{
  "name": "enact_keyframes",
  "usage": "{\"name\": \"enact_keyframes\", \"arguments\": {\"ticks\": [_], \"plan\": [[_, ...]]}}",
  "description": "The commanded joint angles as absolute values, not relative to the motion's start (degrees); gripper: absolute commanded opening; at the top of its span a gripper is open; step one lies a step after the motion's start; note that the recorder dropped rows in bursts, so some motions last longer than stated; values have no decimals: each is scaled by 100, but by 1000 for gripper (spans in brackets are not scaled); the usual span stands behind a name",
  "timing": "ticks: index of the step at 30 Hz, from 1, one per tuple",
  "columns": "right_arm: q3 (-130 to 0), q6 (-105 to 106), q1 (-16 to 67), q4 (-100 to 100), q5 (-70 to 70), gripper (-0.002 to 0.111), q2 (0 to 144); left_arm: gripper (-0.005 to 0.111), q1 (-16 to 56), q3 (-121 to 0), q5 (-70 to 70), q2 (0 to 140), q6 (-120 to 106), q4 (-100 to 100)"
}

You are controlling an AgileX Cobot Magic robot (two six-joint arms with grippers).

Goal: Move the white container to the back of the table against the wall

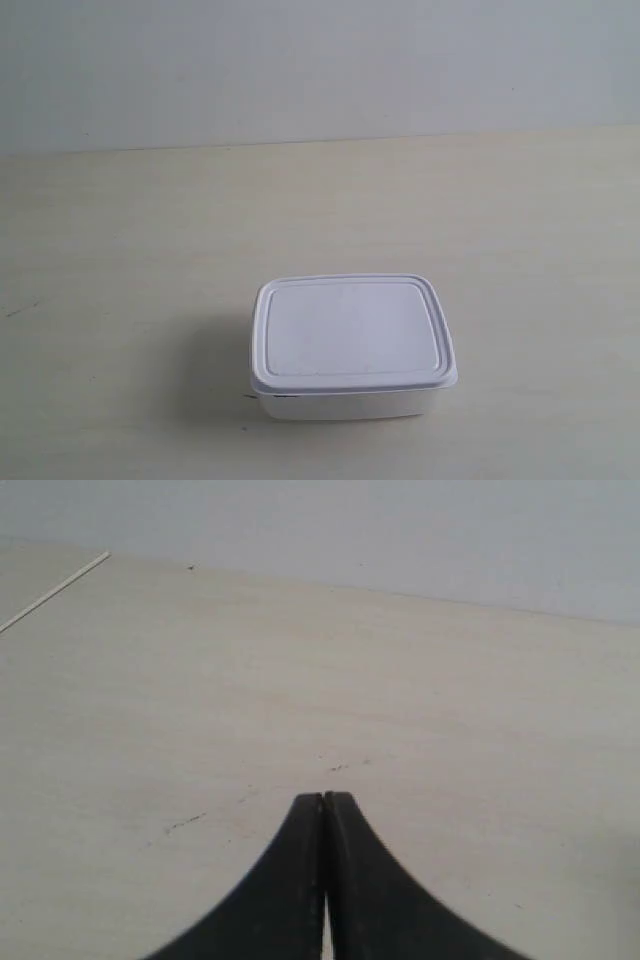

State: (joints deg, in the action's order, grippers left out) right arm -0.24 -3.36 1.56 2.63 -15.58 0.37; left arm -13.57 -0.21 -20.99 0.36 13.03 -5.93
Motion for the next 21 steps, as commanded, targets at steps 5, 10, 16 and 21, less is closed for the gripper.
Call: {"name": "enact_keyframes", "arguments": {"ticks": [5,10,16,21], "plan": [[0,-302,193,267,-1506,0,0,0,-1338,0,-2083,0,1351,-592],[-239,-302,849,267,-1711,0,399,0,-1032,-1010,-2262,820,1351,-601],[-1526,-302,1997,267,-2003,0,1616,0,-455,-3262,-2414,2238,1351,-601],[-2351,-302,2721,267,-2003,0,2440,0,-158,-4071,-2280,2982,1351,-601]]}}
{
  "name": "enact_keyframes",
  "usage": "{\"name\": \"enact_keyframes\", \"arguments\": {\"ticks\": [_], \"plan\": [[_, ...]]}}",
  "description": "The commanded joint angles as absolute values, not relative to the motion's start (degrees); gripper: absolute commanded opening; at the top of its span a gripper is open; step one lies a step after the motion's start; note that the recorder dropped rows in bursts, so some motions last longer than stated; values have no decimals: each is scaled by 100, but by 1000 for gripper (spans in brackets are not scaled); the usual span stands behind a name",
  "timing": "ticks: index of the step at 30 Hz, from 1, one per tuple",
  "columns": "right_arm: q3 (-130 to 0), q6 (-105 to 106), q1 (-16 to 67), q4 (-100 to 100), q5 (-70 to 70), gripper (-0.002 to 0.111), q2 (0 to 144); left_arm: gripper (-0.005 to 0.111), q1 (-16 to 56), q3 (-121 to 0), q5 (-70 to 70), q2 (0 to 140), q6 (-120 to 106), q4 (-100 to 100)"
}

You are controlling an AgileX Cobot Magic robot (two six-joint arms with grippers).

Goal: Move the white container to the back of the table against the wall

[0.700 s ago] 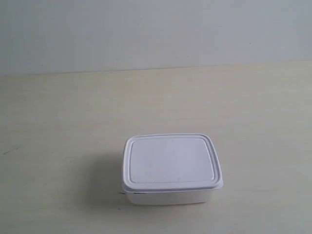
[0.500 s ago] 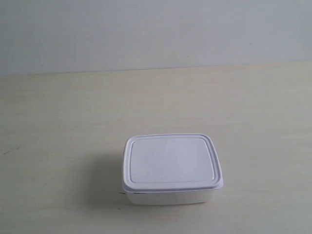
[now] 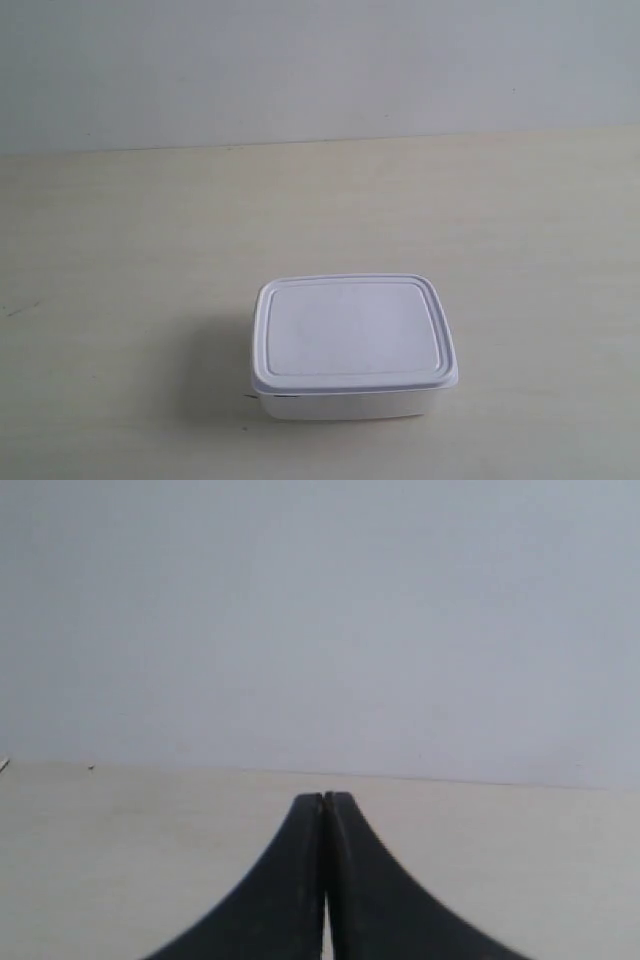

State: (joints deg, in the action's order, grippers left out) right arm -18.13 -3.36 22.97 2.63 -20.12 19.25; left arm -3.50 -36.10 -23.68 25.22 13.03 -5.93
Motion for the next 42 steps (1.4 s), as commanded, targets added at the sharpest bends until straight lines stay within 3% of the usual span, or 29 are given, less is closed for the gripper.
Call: {"name": "enact_keyframes", "arguments": {"ticks": [1,9,17,35,42], "plan": [[-2502,-302,2848,267,-2003,0,2588,0,-98,-4190,-2280,3086,1351,-601],[-3413,-302,3691,267,-1988,0,3426,0,395,-4335,-2261,3539,1351,-613],[-3707,-302,3935,267,-1961,0,3682,0,1871,-4335,-2271,3912,1351,-613],[-3707,-302,3935,395,-1982,0,3682,0,1866,-4335,-1862,3927,1364,-629],[-3659,-302,3935,964,-3169,0,3682,0,1874,-4323,-2111,4012,2022,-45]]}}
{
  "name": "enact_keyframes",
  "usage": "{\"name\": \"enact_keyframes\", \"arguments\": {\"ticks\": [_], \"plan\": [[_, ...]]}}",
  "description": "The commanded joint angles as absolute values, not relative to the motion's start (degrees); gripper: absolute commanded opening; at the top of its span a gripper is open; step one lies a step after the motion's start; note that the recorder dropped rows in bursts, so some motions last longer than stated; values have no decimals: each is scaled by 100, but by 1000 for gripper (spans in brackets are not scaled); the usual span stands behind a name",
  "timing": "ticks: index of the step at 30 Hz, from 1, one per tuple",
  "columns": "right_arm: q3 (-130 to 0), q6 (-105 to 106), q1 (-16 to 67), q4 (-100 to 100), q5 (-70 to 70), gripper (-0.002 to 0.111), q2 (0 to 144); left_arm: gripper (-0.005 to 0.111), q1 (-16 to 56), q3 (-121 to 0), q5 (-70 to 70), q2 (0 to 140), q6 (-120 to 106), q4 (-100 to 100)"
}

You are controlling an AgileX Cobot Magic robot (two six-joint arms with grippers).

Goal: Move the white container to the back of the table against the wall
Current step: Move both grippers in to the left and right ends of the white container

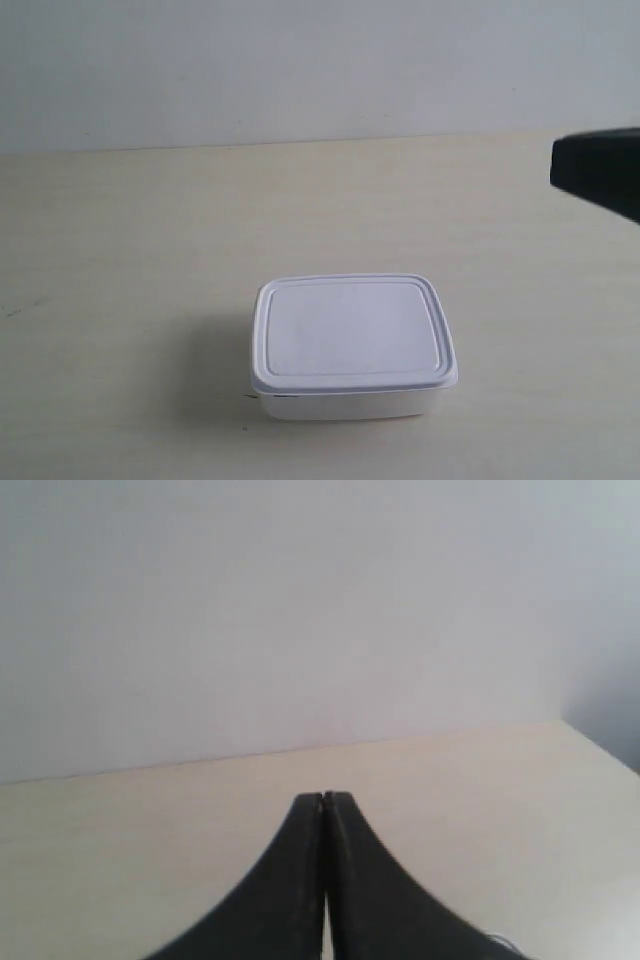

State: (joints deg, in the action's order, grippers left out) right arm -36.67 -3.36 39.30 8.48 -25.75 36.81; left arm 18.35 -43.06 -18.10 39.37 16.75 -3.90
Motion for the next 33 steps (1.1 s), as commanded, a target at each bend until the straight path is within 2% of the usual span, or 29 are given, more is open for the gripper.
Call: {"name": "enact_keyframes", "arguments": {"ticks": [1,5,11,19,25,33], "plan": [[-3610,-302,3935,953,-3227,0,3697,0,1874,-4297,-2233,4030,2054,44],[-3516,-302,3935,1050,-3748,0,3814,0,1874,-3974,-2776,4253,2277,769],[-3516,-736,3935,1025,-4051,0,4413,0,1874,-3159,-2818,4831,2244,2458],[-3516,-1428,3935,1025,-4188,0,5805,0,1874,-2740,-3031,5618,-815,5430],[-3516,-1676,3935,1057,-3791,0,6602,0,1887,-2740,-3106,6360,-1839,6268],[-3516,-1809,3935,1081,-3039,0,7251,0,2639,-2740,-2500,7369,-2467,7105]]}}
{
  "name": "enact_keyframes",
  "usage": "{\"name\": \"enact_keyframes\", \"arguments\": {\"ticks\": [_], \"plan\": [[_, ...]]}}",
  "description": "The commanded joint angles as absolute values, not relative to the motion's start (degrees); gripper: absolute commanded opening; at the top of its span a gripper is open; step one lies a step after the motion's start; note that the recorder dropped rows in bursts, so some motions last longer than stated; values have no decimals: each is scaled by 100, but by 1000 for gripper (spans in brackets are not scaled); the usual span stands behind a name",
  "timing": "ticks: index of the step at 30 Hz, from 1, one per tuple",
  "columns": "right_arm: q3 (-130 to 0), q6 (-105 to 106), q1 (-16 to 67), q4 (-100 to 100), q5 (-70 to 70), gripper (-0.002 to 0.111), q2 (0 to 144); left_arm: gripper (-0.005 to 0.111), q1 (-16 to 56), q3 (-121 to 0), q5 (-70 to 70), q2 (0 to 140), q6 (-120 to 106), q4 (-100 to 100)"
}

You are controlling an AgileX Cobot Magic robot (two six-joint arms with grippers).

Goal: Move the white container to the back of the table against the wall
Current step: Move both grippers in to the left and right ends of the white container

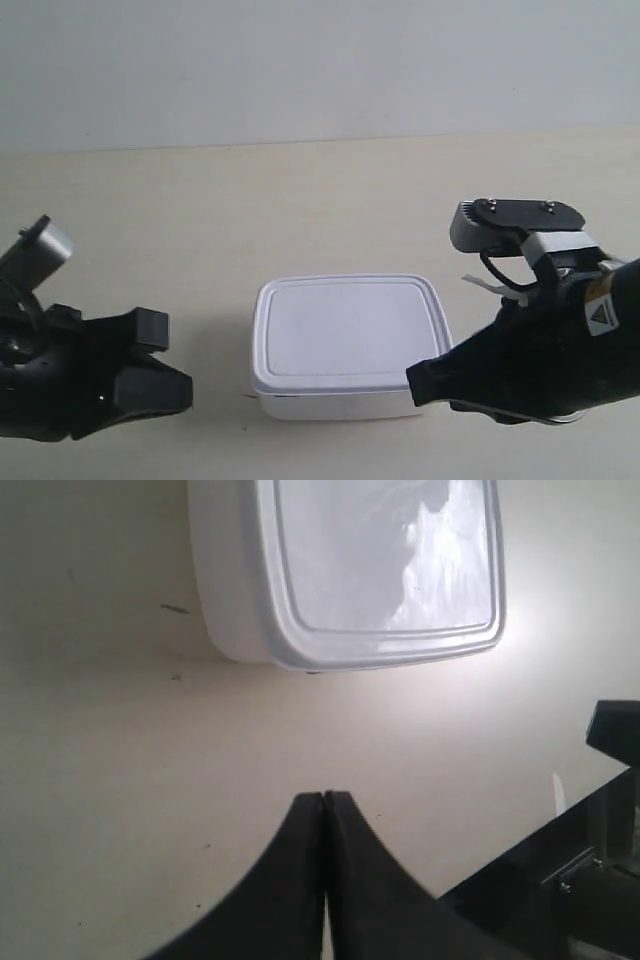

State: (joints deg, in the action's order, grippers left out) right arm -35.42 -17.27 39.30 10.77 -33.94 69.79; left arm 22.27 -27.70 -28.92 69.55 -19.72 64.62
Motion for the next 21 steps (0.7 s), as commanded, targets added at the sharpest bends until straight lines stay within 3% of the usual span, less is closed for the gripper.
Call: {"name": "enact_keyframes", "arguments": {"ticks": [1,7,21], "plan": [[-3516,-1809,3935,1081,-2989,0,7333,0,2759,-2740,-2361,7494,-2610,7293],[-3516,-1814,3935,1046,-2806,0,7802,0,3093,-2873,-1970,8273,-3277,8018],[-3516,-3094,3921,187,-2422,0,8477,0,3089,-3870,-2174,9591,-3472,8030]]}}
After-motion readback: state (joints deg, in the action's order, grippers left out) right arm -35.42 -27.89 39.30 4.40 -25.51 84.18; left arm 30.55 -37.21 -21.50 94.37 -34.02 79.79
